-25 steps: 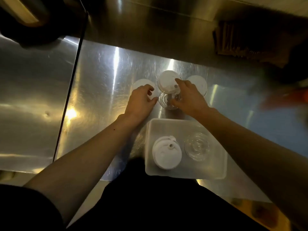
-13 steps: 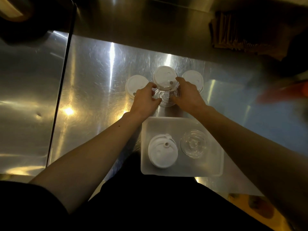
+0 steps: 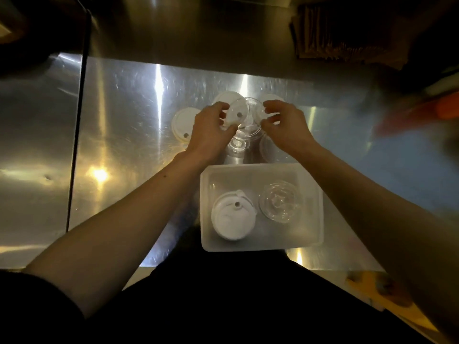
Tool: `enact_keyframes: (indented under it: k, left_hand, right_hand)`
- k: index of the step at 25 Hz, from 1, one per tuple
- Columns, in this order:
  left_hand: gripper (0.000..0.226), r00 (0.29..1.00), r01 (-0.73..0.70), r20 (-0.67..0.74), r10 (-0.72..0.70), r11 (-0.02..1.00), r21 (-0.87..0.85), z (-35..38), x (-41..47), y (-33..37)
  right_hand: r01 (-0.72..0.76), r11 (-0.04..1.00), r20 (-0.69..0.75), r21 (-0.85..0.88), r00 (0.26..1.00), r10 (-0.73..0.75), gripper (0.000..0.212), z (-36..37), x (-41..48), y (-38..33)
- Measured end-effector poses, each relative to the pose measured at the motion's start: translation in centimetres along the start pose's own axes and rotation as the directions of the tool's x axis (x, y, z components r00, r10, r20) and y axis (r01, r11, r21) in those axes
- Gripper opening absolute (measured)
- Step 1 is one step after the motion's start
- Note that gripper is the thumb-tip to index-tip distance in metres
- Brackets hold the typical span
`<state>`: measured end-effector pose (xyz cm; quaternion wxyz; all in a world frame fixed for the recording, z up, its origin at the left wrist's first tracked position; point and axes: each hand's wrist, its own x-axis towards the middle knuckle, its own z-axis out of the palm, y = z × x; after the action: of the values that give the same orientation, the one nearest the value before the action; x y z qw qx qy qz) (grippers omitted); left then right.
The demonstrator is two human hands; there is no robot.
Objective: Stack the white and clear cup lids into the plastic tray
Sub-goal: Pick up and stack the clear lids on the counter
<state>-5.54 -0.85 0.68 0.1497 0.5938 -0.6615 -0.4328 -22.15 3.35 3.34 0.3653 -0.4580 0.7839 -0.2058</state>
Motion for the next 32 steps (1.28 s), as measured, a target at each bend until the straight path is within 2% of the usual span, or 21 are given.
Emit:
enact_keyframes:
  k: [6,9,17,23,32]
  left_hand:
    - [0.046,0.991,-0.107,0.079,0.107,0.994,-0.001,2.1,0.2,3.3]
    - [0.042,0.988,-0.117,0.105,0.115,0.993,0.016,3.7,0.5,4.1]
    - [0.043,0.972,-0.059,0.233,0.035,0.993,0.097,7.1,0.9,3.4]
    - [0.038,0.969,-0.045,0.246,0.001,0.983,0.175,8.1,1.2,2.6]
    - [0.034,0.968,-0.025,0.247,-0.035,0.971,0.236,8.8,1.6,2.8]
  right_hand:
    - [-0.041,0.998,-0.097,0.037,0.994,0.044,0.038,-3.4,-0.9,2.8]
    - [-0.088,0.992,-0.117,0.092,0.988,0.099,0.037,-4.4,-1.4,4.9]
    - [-0.176,0.976,-0.057,0.129,0.981,0.184,0.033,-4.7,-1.5,8.7]
    - [-0.25,0.952,0.051,0.177,0.968,0.245,0.032,-3.8,-0.8,10.9]
    - [-0.254,0.953,0.038,0.167,0.967,0.251,0.033,-3.1,-0.1,12.0]
